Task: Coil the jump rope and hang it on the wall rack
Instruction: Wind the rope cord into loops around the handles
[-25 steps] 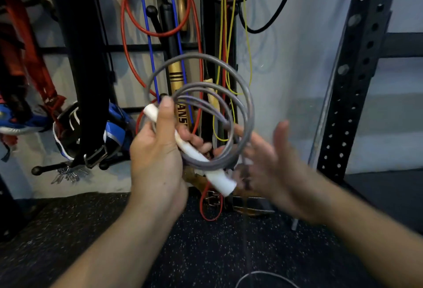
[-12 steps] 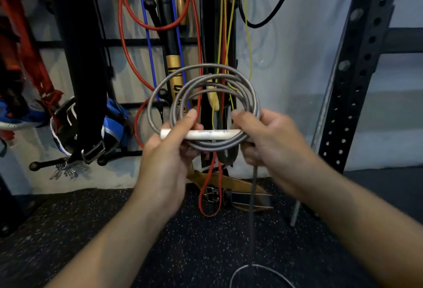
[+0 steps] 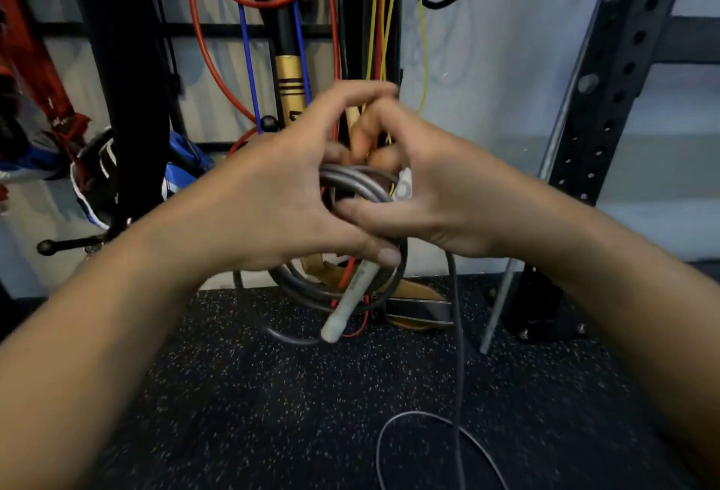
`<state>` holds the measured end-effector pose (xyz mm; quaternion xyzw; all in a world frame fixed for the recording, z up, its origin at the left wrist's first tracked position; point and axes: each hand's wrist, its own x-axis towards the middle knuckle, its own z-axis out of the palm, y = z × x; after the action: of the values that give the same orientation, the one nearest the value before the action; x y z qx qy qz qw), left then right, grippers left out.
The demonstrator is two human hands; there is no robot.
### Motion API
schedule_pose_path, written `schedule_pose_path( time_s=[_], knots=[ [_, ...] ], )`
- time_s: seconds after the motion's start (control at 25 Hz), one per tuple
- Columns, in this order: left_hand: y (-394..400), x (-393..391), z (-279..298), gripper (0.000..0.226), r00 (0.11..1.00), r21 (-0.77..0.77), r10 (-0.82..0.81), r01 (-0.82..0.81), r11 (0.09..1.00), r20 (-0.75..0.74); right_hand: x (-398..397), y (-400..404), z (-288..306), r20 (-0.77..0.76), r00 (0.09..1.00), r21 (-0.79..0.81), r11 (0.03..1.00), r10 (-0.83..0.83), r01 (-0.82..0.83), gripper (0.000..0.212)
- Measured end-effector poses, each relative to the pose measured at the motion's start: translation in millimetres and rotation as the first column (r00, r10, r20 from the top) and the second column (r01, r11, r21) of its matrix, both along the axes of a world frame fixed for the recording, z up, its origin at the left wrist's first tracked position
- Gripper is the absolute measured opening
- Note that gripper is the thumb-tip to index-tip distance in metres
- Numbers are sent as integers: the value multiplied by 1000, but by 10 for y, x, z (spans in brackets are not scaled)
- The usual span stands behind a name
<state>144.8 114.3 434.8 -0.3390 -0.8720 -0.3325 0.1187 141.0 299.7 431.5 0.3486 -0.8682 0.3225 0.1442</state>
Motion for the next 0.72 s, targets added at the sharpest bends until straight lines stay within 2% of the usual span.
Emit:
schedule_pose_path(
  time_s=[0.08, 0.2, 0.28, 0.36, 0.48, 0.6, 0.68, 0.72],
  knots=[
    [-12, -26, -38, 100, 994, 86, 1, -11, 996, 112, 11, -32, -14, -86, 996, -50, 998, 37, -42, 43],
    [-48, -28, -75, 105, 974, 145, -62, 31, 989, 216, 44, -102, -10, -193, 981, -7, 1000, 28, -29, 42],
    [-4, -12, -152, 84, 943, 278, -167, 84, 957, 287, 82, -137, -8, -238, 971, 18, 1000, -12, 17, 39],
    [57, 32, -243, 64, 947, 358, -178, 73, 931, 268, 130, -173, -25, -285, 952, 34, 991, -116, 131, 36],
    [63, -44, -372, 39, 978, 343, -146, 86, 936, 152, 167, -196, -100, -312, 913, 51, 955, -262, 292, 36],
    [30, -55, -379, 39, 981, 361, -124, 63, 930, 147, 117, -161, -72, -240, 911, -38, 941, -336, 337, 49],
    [-20, -42, -337, 37, 976, 446, -125, 33, 894, 177, 58, -43, 13, -73, 932, -147, 928, -354, 341, 64],
    [-69, -76, -311, 35, 971, 546, -119, -14, 837, 206, 14, 64, 16, 39, 933, -195, 913, -357, 358, 73]
  ],
)
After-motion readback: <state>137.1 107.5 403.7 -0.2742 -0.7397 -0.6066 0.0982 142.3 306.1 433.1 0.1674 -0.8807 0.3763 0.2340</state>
